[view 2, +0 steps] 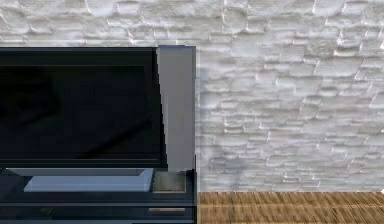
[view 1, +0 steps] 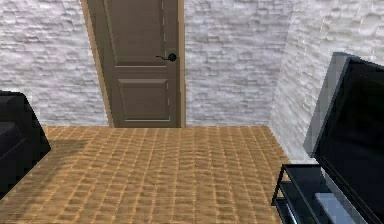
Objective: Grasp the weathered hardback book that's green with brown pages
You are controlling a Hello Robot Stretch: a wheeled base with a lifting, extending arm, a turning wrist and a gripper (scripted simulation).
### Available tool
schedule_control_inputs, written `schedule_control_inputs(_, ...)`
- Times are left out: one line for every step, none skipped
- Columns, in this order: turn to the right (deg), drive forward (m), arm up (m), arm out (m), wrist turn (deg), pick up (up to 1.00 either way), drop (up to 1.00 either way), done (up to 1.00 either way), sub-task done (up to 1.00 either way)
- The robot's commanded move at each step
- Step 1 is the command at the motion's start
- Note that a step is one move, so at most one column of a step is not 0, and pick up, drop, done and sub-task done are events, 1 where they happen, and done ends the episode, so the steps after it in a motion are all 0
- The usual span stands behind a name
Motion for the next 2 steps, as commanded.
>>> schedule_control_inputs(0.0,0.0,0.5,0.0,0.0,0.0,0.0,0.0,0.0)
schedule_control_inputs(0.0,0.0,0.04,0.0,0.0,0.0,0.0,0.0,0.0)
